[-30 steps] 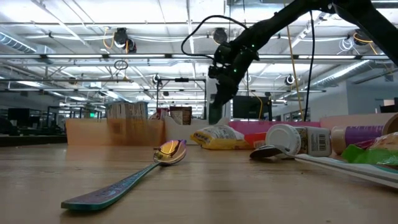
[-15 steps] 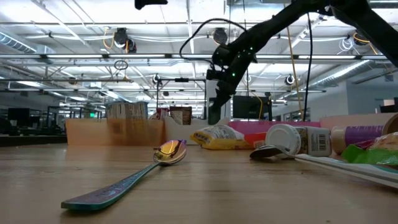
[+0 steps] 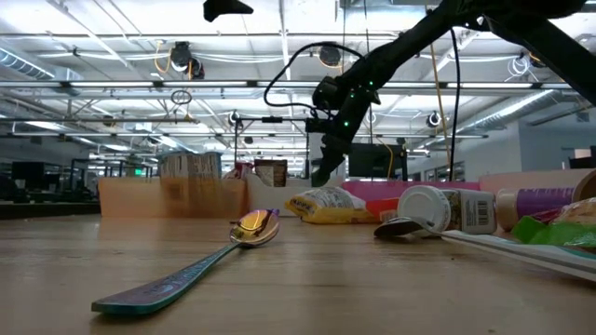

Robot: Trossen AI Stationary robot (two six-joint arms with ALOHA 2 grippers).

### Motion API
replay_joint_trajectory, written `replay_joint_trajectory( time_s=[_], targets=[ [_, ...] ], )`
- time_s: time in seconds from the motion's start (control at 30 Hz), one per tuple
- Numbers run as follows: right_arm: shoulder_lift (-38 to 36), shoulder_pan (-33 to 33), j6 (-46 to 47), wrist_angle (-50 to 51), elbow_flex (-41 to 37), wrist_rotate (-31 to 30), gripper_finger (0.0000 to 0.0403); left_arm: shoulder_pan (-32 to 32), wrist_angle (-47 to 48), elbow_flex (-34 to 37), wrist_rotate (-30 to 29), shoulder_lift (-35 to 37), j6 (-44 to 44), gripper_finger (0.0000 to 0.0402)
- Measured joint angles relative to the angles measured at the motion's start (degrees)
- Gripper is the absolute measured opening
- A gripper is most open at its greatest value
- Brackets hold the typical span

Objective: Pick & Place Food Item
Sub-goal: Put the green seasoning bottle into the white bin

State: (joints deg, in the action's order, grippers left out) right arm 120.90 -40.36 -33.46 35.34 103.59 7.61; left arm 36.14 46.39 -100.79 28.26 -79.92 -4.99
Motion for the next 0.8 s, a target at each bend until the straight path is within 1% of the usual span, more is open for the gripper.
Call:
replay_joint_trajectory(
  time_s=[0.23, 0.57, 0.8],
  targets=[
    [0.0, 0.01, -0.25, -0.44, 0.0, 0.07, 0.0191, 0.0, 0.0, 0.0, -0.01, 0.0, 0.27, 0.0365],
    [-0.28, 0.21, -0.27, -2.81, -4.87, -0.13, 0.0191, 0.0, 0.02, 0.0, -0.03, 0.0, 0.33, 0.0365],
    [-0.26, 0.31, -0.25, -4.34, -5.14, -0.15, 0.0194, 0.0, 0.02, -0.02, -0.06, 0.0, 0.43, 0.0365]
  ],
)
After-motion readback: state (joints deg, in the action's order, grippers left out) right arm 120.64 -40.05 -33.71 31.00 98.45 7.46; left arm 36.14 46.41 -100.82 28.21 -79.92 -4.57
